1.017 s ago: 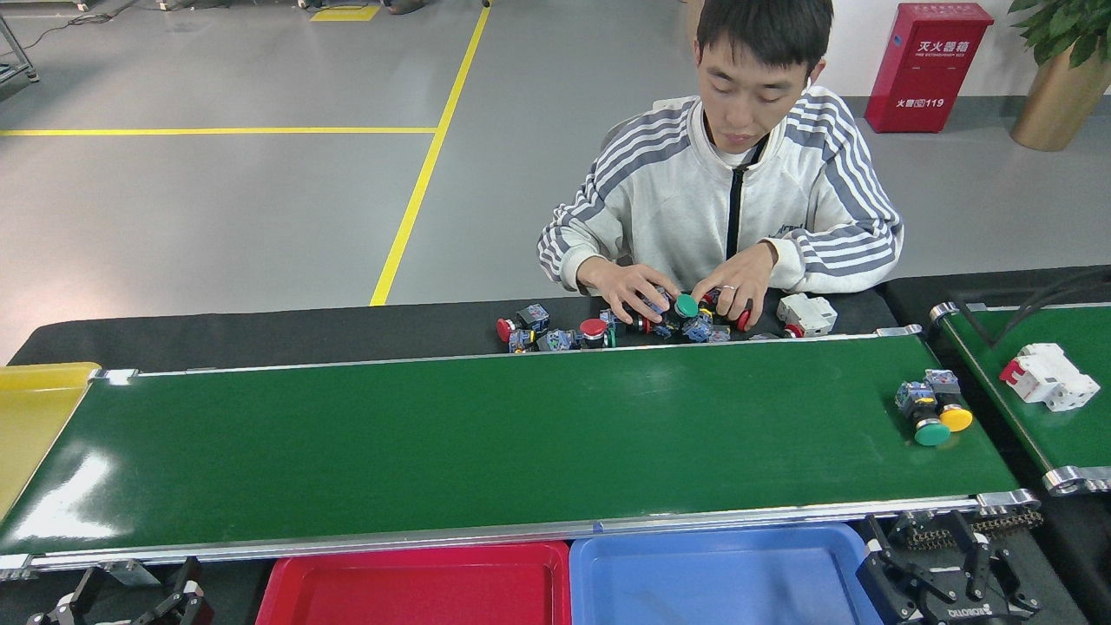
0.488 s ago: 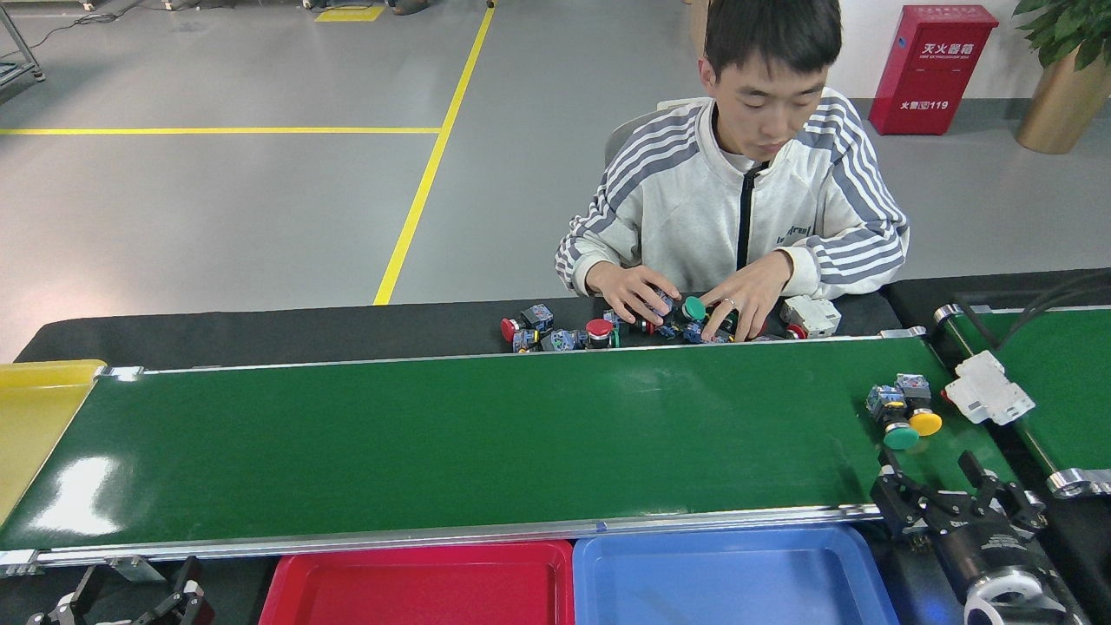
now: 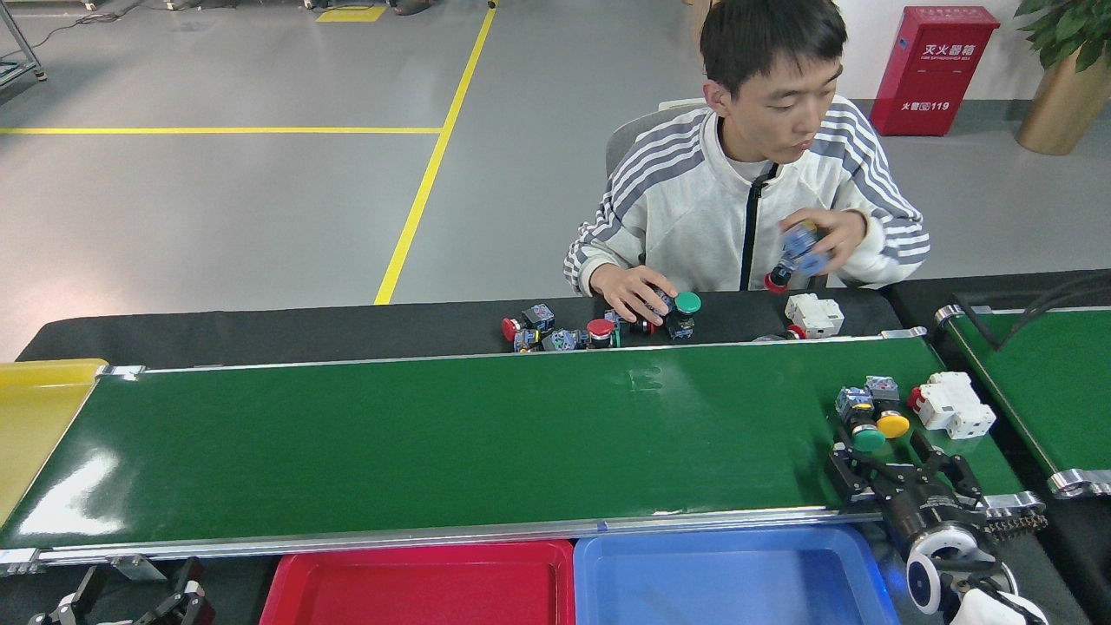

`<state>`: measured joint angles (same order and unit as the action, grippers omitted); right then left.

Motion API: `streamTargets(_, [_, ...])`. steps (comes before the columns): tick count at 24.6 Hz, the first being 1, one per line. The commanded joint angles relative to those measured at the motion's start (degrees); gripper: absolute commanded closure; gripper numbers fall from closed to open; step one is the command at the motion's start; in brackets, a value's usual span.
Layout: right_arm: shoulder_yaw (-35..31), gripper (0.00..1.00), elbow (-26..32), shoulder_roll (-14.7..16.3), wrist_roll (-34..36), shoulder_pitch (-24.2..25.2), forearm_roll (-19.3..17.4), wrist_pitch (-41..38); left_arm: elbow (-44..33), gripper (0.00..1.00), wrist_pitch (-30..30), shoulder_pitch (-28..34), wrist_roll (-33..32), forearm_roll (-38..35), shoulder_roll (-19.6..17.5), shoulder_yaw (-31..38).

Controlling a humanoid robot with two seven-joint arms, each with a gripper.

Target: Pick switch part from conveyor to tray

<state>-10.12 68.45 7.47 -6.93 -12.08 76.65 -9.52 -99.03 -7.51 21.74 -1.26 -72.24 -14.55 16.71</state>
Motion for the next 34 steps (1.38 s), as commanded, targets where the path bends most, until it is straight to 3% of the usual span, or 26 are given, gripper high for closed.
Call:
streamTargets(1, [-0.07, 0.01, 0.46, 0.79, 0.08, -1.71, -0.19, 0.21, -0.47, 0.0, -0.13, -0.11, 0.47, -0.01, -0.04, -0.28])
streamTargets(10, [3.53, 0.01, -6.13, 0.26, 0.08, -7.87, -0.19, 2.23, -0.38, 0.0, -0.13, -0.11, 0.47, -0.01, -0.04, -0.54])
streamTargets(14, [9.33, 0.03, -8.15, 0.44, 0.17, -10.42, -0.1, 5.48, -0.29, 0.0, -0.13, -0.2, 0.47, -0.01, -0.04, -0.54])
streamTargets(16, [11.7, 0.1, -9.03, 0.44, 0.34, -11.12, -0.1, 7.06, -0.29, 0.0, -0.13, -0.55, 0.47, -0.01, -0.04, -0.54])
streamTargets(20, [14.51, 0.38, -9.12, 1.14, 1.48, -11.03, -0.01, 6.71, -0.29, 0.0, -0.22, -0.55, 0.47, -0.01, 0.05, -0.54])
streamTargets(26, [17.94, 0.65, -8.86, 1.58, 3.51, -10.85, -0.19, 6.62, -0.29, 0.0, -0.22, -0.64, 0.47, -0.01, -0.04, -0.54])
streamTargets(31, [21.99, 0.68, -2.79, 1.14, 8.6, -9.54, -0.19, 3.46, -0.29, 0.0, -0.31, -0.38, 0.47, -0.01, 0.05, -0.54])
streamTargets(34, [24.54, 0.68, 6.0, 1.49, 11.15, -5.58, -0.19, -9.2, -0.29, 0.0, -0.31, -0.2, 0.47, -0.01, 0.05, -0.54])
